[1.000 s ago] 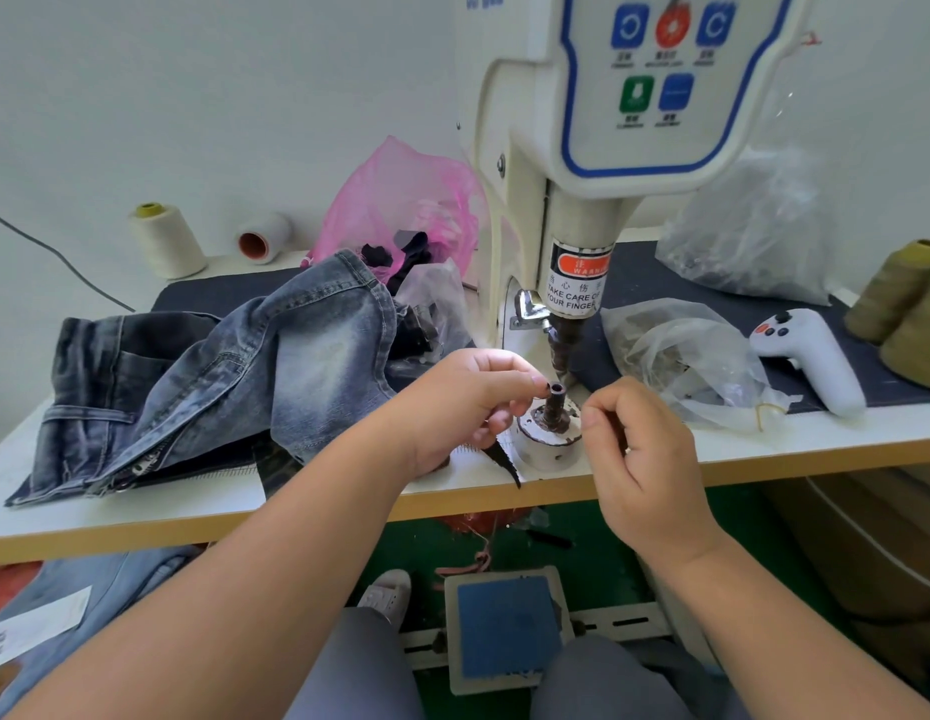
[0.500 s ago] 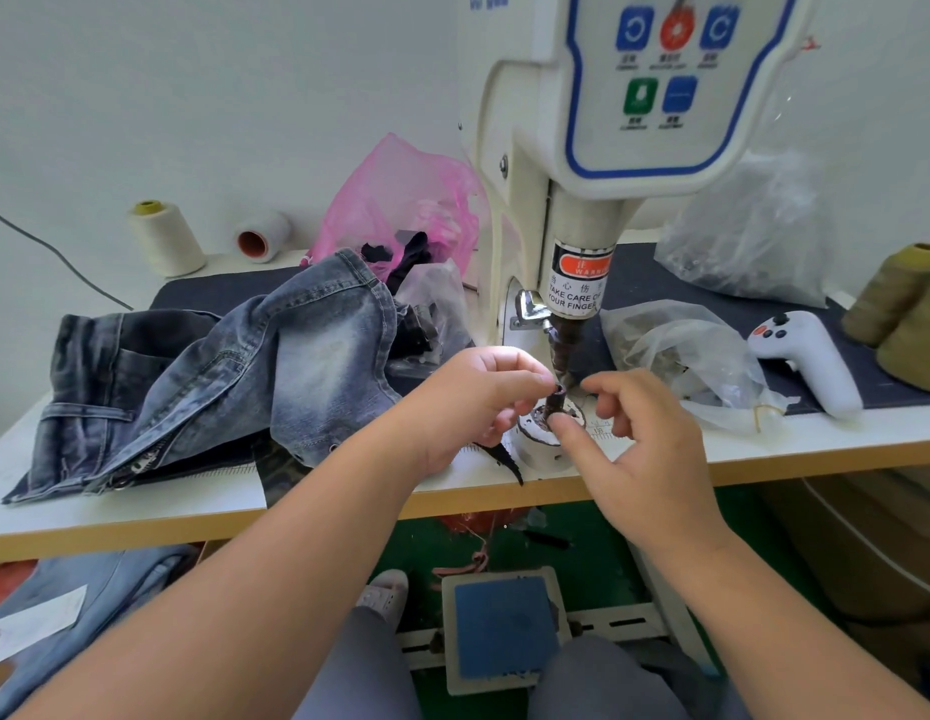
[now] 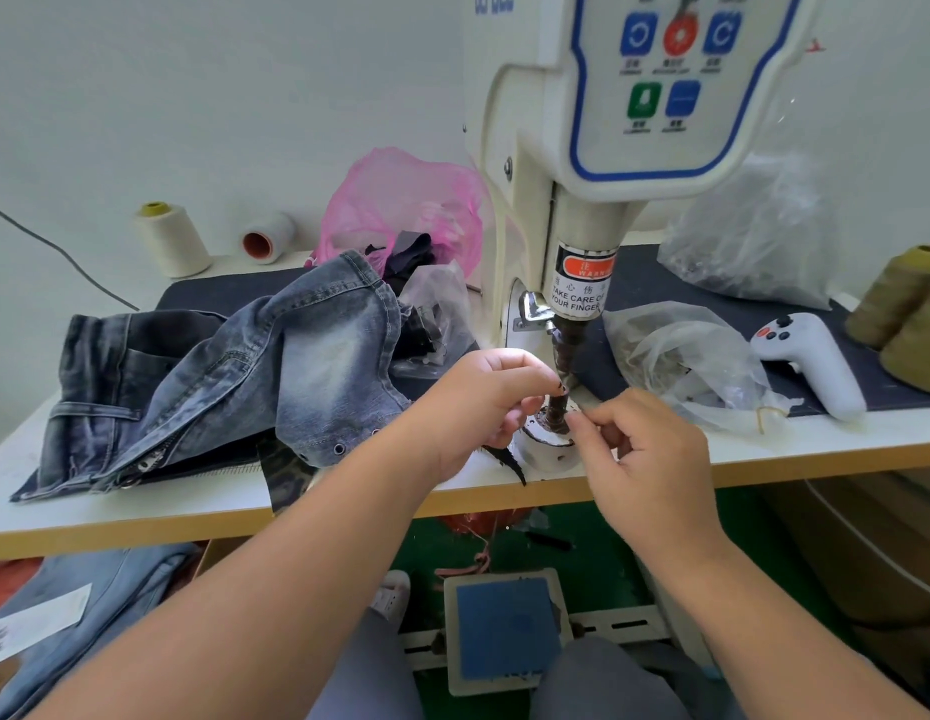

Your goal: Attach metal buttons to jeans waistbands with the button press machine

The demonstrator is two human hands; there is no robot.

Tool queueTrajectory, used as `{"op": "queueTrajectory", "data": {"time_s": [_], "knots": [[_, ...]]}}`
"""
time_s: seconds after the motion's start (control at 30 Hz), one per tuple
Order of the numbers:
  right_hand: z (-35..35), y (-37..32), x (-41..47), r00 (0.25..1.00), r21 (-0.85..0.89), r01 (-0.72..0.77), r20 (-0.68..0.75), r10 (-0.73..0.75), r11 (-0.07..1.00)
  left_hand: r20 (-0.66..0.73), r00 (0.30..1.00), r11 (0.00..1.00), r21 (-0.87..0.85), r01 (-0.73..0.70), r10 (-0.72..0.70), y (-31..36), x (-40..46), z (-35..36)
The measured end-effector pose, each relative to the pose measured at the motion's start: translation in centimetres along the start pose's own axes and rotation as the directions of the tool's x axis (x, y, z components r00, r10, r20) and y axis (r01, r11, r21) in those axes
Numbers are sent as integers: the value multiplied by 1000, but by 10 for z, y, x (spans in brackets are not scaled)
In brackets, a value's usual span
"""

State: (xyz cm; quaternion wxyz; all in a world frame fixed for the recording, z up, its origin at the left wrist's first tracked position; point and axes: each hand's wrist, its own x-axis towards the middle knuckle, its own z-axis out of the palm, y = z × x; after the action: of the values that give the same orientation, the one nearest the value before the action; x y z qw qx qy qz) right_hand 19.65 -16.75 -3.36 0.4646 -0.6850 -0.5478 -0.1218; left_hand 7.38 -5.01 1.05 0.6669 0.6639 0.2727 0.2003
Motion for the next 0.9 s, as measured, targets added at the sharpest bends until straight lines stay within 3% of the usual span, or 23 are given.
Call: {"op": "queueTrajectory", "data": {"time_s": [0.1,0.23,0.37,0.5,0.7,0.9], "knots": [[-6,6,3,992,-51,-126,-36,125,991,-37,999,999,42,-10,12,-1,1,-2],[-10,8,6,948,-74,-302,83,308,950,-63,998,996,91,-11,17,0,0,-3],[-13,8,6,956,-87,-290,27,293,953,-96,995,989,145,1,13,-1,-1,-2],[-12,11,8,972,-215,-214,47,228,953,-114,993,985,171,15,5,-2,-1,-1],[-8,3,9,996,48,-78,44,76,996,-119,992,986,167,-20,41,-3,1,3],[0,-7,17,969,182,-244,84,232,953,-173,984,985,171,-21,51,-2,2,9]]}}
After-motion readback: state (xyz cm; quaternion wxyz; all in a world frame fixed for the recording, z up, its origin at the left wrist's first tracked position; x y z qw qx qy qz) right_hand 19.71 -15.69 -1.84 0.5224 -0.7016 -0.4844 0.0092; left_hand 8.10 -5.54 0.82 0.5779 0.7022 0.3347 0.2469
